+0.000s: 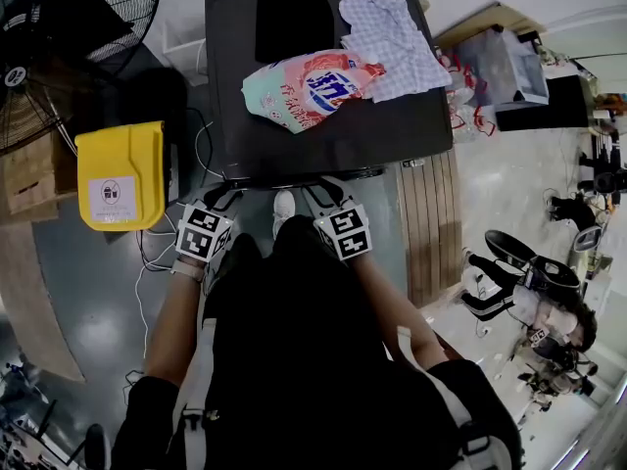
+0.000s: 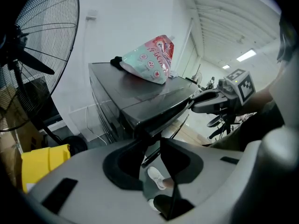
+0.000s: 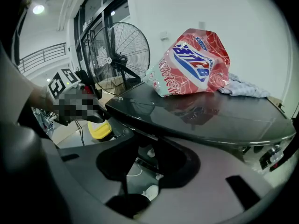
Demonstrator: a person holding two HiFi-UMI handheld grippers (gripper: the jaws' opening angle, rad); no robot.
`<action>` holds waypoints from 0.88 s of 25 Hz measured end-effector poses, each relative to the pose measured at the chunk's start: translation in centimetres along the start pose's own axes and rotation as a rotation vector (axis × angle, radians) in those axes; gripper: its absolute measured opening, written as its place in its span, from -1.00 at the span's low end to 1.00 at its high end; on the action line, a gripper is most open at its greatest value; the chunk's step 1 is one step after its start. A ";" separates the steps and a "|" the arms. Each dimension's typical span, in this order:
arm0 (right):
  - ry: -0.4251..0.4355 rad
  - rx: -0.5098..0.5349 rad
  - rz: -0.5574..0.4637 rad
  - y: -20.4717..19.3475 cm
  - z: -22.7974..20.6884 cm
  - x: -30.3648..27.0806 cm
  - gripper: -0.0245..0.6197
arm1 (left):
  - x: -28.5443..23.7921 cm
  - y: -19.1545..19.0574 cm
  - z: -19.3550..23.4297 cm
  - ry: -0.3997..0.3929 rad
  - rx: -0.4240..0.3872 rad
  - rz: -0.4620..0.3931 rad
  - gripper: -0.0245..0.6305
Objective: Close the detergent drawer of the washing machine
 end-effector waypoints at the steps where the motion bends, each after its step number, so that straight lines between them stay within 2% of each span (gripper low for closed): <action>1: -0.004 -0.002 0.001 0.0 0.0 -0.1 -0.48 | 0.0 0.0 0.0 0.003 0.004 -0.007 -0.59; 7: -0.016 -0.041 0.013 -0.2 0.1 0.0 -0.47 | 0.3 -0.5 0.2 0.050 0.131 -0.058 -0.55; 15: -0.065 -0.105 0.004 0.3 0.7 1.1 -0.42 | 1.4 -1.1 -0.8 0.101 0.166 -0.051 -0.52; 18: -0.093 -0.144 -0.002 -0.2 1.2 1.8 -0.41 | 1.8 -1.7 -1.7 0.097 0.192 -0.059 -0.52; 22: -0.119 -0.214 -0.012 -1.1 1.6 2.6 -0.43 | 1.9 -2.2 -2.8 0.069 0.275 -0.090 -0.53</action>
Point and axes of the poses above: the fingertips, and each gripper's own axes: x backward along the fingers, z to its left, y out of its top, the point moved 2 cm from there along x, backward along the fingers, and after that the axes turned 9 degrees about -z, right-handed, at the moved point
